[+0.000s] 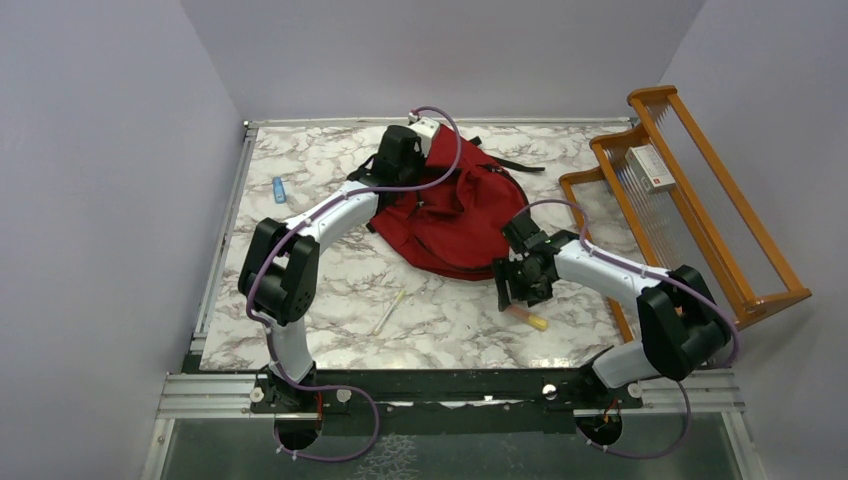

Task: Pack the student bag
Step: Pick up the stationery from the center of the board.

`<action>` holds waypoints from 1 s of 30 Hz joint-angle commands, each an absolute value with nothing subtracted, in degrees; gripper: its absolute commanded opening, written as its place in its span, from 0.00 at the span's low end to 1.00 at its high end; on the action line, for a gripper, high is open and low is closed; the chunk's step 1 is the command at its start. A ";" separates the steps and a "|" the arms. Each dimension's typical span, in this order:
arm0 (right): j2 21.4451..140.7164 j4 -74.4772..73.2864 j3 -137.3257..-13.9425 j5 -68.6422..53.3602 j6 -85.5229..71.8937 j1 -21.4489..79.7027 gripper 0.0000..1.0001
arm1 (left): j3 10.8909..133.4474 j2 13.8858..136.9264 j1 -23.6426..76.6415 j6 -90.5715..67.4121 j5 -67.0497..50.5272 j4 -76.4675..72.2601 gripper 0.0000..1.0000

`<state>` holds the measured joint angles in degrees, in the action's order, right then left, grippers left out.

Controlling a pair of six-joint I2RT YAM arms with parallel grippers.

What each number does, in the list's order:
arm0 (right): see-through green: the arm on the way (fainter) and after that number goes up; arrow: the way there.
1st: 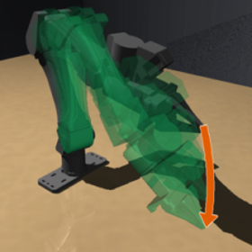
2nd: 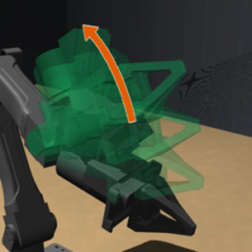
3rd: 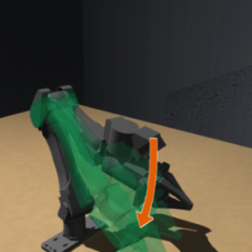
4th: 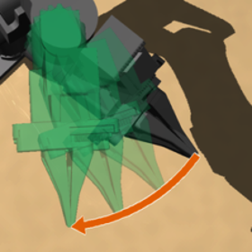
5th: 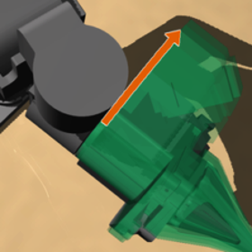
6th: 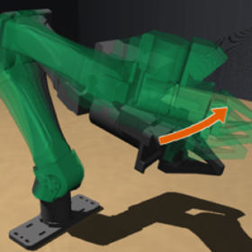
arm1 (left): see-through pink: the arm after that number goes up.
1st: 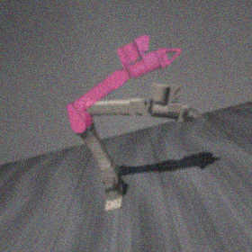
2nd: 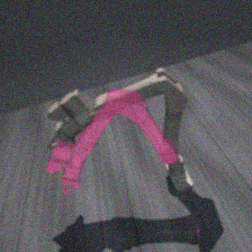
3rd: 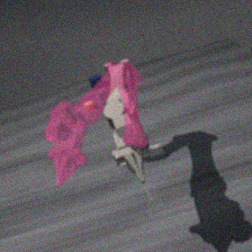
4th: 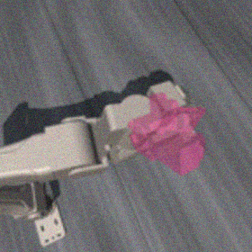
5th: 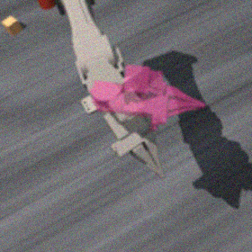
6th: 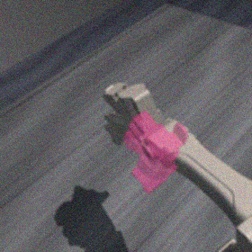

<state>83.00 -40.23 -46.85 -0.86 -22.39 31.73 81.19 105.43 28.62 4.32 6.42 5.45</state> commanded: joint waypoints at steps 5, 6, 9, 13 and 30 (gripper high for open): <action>88.30 -38.24 -46.49 -5.45 -21.69 35.68 0.65 | 81.19 102.57 27.12 4.83 6.25 5.13 0.00; 88.87 -37.99 -46.42 -5.20 -22.17 36.13 0.63 | 81.13 102.57 27.01 4.79 6.24 5.12 0.00; 89.50 -37.80 -46.52 -2.91 -24.23 37.58 0.54 | 81.12 102.57 26.74 4.72 6.15 5.10 0.00; 89.65 -38.29 -46.97 1.66 -26.87 39.35 0.36 | 81.21 102.55 26.54 4.65 5.81 5.14 0.00; 65.70 -17.47 -46.50 -1.01 -33.76 39.99 0.01 | 81.21 101.89 26.19 3.96 2.83 5.11 0.00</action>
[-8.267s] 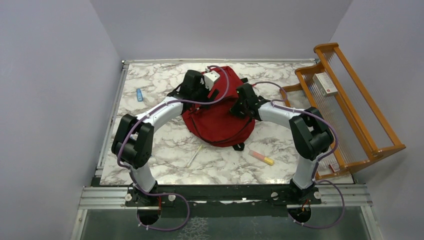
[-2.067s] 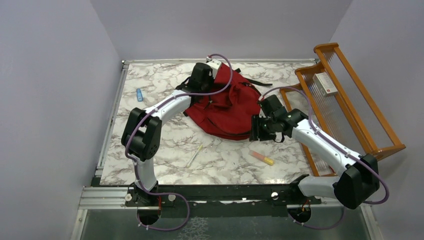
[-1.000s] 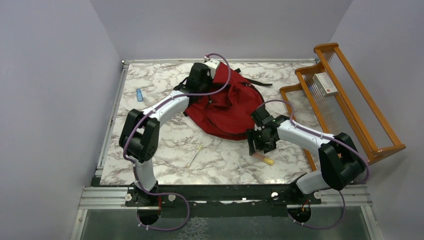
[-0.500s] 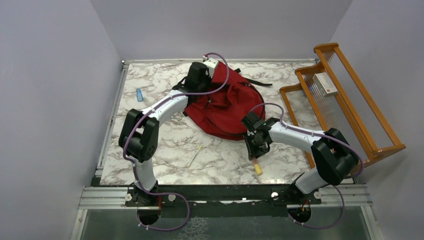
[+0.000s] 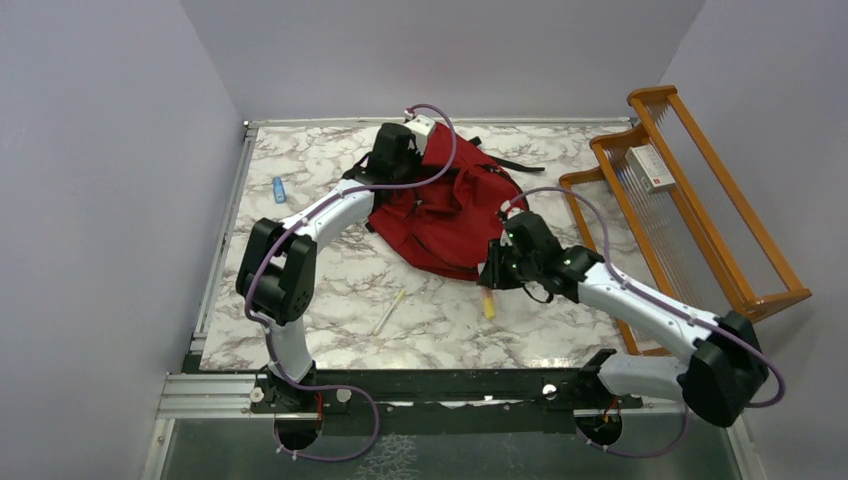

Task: Pack the student bag
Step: Pick up the stationery from the center of the board, then place the stationery in the student bag.

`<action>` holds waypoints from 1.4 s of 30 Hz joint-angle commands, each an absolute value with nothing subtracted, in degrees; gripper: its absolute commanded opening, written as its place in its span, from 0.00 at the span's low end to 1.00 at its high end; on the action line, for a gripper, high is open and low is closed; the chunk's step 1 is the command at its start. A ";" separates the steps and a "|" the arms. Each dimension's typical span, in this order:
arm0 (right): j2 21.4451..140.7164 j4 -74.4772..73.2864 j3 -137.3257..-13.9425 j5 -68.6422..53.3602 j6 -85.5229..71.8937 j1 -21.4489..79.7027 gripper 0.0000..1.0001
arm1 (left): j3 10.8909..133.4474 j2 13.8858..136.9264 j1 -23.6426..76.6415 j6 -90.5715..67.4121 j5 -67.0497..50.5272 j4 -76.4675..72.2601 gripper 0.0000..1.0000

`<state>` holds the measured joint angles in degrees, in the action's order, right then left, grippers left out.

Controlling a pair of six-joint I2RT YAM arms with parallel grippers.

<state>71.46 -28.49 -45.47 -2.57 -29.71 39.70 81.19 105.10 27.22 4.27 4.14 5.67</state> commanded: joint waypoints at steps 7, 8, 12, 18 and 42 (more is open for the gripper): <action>66.86 1.95 -47.04 17.56 -44.38 40.00 0.00 | 80.77 101.08 26.19 3.78 1.71 4.69 0.00; 69.27 3.61 -48.73 17.81 -45.23 40.02 0.01 | 80.77 101.03 26.19 3.70 1.44 4.68 0.00; 80.54 0.71 -60.18 15.67 -47.68 39.95 0.01 | 80.77 100.99 26.19 3.44 0.04 4.66 0.00; 89.56 4.88 -65.18 24.33 -54.66 39.95 0.01 | 80.79 100.69 26.19 3.25 -2.82 4.55 0.00; 108.84 0.59 -76.26 30.42 -79.04 39.86 0.01 | 81.24 100.39 26.19 2.46 -5.91 4.91 0.00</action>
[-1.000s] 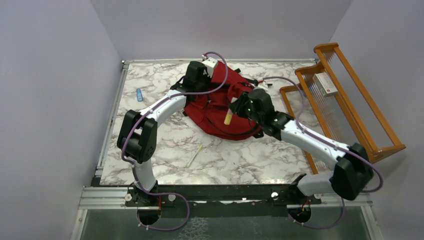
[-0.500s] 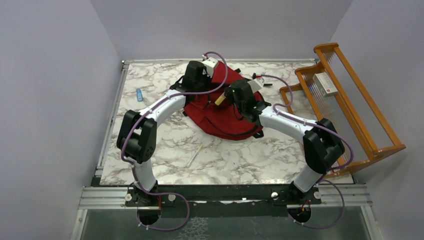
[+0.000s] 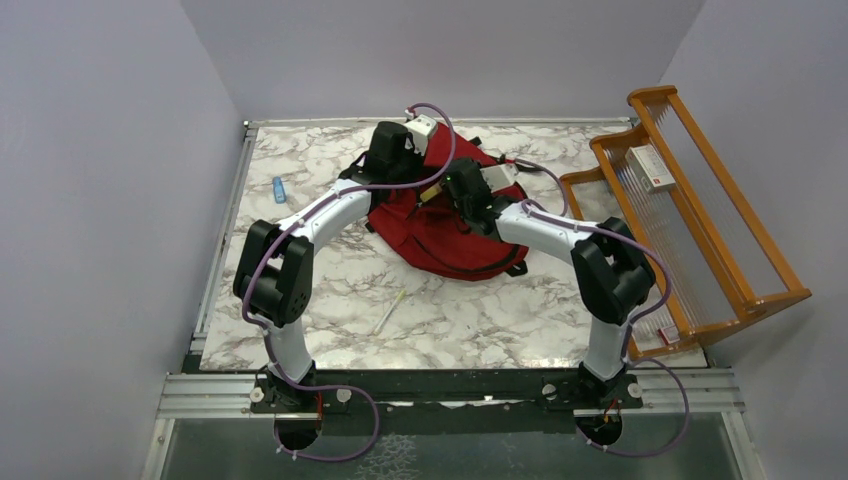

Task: Pack the student bag
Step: Place the stationery in the student bag.

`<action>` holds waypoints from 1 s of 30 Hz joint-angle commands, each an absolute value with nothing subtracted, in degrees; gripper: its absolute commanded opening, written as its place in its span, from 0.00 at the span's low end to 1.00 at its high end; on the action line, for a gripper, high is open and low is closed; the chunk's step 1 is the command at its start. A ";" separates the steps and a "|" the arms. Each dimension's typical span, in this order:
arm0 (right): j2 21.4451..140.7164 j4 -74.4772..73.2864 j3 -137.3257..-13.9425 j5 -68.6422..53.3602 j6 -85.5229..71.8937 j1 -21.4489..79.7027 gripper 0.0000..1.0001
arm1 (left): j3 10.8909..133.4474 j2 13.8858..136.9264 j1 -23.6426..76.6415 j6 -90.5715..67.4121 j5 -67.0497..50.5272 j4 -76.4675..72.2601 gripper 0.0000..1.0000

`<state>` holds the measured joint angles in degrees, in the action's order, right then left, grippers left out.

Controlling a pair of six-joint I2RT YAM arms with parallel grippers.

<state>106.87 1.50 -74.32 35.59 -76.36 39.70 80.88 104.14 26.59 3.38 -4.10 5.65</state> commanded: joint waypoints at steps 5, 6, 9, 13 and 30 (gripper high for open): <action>111.08 1.94 -78.13 22.55 -78.51 39.85 0.00 | 81.30 100.46 26.19 2.33 -6.53 4.86 0.00; 111.74 2.43 -78.97 21.23 -77.73 39.83 0.01 | 81.36 100.54 26.19 2.29 -6.81 4.91 0.00; 114.27 3.10 -82.68 18.91 -73.46 39.75 0.01 | 81.45 100.55 26.19 2.36 -7.45 5.01 0.00; 117.07 5.72 -85.65 15.20 -66.90 38.30 0.08 | 81.47 100.46 26.19 2.63 -7.13 5.18 0.00; 100.35 16.01 -67.76 9.46 -47.96 34.01 0.52 | 81.83 101.31 26.19 1.98 -6.52 5.71 0.00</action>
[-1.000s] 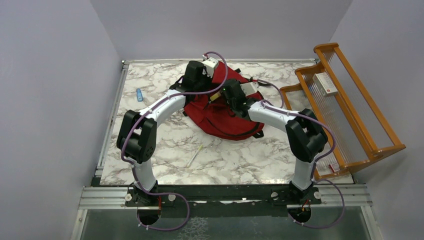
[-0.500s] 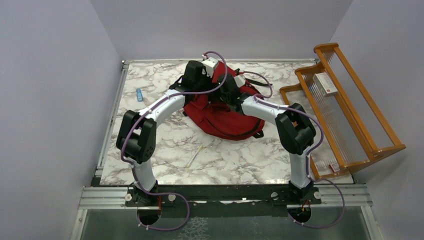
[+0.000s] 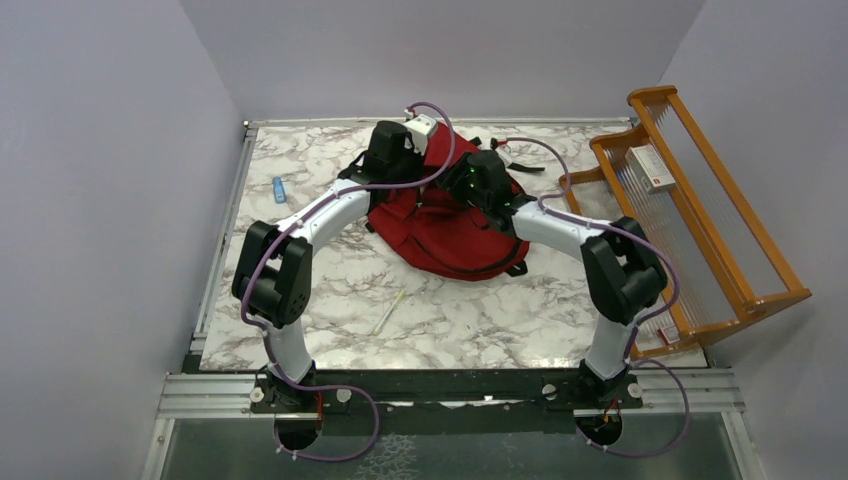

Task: Pack the student bag
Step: Place the stationery in the student bag, then pick up the stationery from the center of the board.

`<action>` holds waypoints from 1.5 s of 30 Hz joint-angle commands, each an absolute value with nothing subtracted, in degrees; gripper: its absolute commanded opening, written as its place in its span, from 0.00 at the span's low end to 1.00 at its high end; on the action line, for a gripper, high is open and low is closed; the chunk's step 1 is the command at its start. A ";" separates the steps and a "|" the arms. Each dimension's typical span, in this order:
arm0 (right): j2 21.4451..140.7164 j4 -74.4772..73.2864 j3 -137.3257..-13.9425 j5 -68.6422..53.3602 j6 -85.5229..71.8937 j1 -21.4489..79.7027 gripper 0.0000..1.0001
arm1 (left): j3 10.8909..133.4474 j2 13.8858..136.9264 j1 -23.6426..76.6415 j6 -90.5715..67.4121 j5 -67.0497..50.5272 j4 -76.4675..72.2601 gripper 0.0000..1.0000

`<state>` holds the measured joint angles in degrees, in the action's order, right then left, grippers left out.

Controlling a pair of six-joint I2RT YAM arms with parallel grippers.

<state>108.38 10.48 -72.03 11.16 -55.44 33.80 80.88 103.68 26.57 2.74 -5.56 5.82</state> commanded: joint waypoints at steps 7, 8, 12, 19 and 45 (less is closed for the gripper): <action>89.67 10.20 -60.47 3.23 -35.82 34.21 0.52 | 81.99 101.51 26.19 1.85 -6.54 5.72 0.00; 88.53 7.89 -60.10 2.95 -35.61 34.63 0.52 | 82.00 101.51 26.19 1.89 -6.57 5.74 0.00; 84.83 0.85 -57.76 9.49 -35.18 41.11 0.53 | 82.01 101.56 26.17 2.15 -6.26 5.96 0.00; 85.86 -9.80 -57.98 18.59 -46.57 54.53 0.54 | 81.91 101.69 26.12 2.64 -5.63 5.97 0.00; 116.17 -35.45 -83.37 23.64 -64.09 71.25 0.58 | 81.74 100.38 26.10 4.30 -3.41 6.32 0.00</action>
